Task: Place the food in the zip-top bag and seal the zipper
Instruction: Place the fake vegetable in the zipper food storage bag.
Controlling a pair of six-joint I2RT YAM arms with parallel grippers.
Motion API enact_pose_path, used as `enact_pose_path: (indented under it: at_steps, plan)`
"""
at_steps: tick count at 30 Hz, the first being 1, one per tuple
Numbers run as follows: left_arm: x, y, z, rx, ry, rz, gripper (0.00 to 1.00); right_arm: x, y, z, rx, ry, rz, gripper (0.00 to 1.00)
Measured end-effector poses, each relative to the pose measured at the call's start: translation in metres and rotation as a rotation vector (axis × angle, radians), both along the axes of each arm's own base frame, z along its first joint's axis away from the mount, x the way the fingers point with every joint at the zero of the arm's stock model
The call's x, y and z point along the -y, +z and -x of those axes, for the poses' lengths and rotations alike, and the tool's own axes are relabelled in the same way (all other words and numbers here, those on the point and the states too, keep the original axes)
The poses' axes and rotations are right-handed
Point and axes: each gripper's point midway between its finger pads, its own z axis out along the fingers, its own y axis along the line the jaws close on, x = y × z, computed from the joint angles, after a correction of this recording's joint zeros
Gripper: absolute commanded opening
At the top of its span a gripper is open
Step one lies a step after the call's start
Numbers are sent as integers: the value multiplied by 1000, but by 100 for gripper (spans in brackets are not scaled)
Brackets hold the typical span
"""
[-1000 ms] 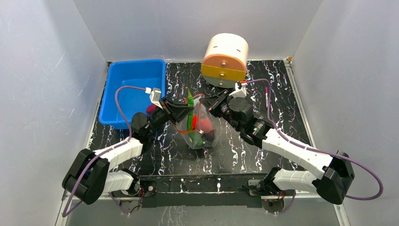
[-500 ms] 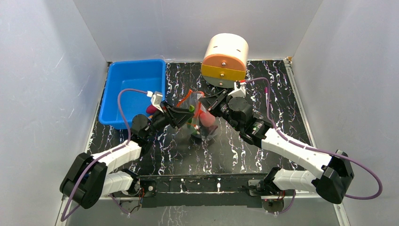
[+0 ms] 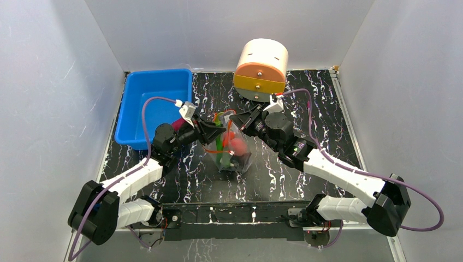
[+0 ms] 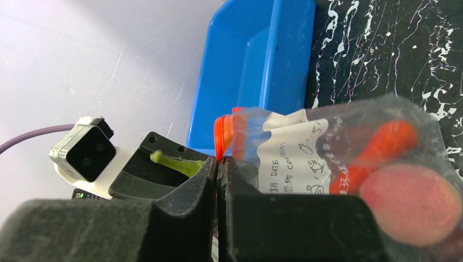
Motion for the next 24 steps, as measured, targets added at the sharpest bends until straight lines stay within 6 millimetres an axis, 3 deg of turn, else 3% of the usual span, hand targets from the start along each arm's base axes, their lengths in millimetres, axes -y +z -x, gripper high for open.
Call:
enact_pose_path:
  at_steps: [5,9,14,24]
  plan:
    - [0,0,0,-13,0,-35,7,1,1,0,7,1,4,0]
    - [1,17,-1,-22,-2,-14,2,2,-1,-1,19,-2,23,0]
    - [-4,33,-1,-45,38,35,3,2,-5,0,29,2,36,0]
    - [-11,51,-23,-154,152,211,1,1,-2,0,39,8,31,0]
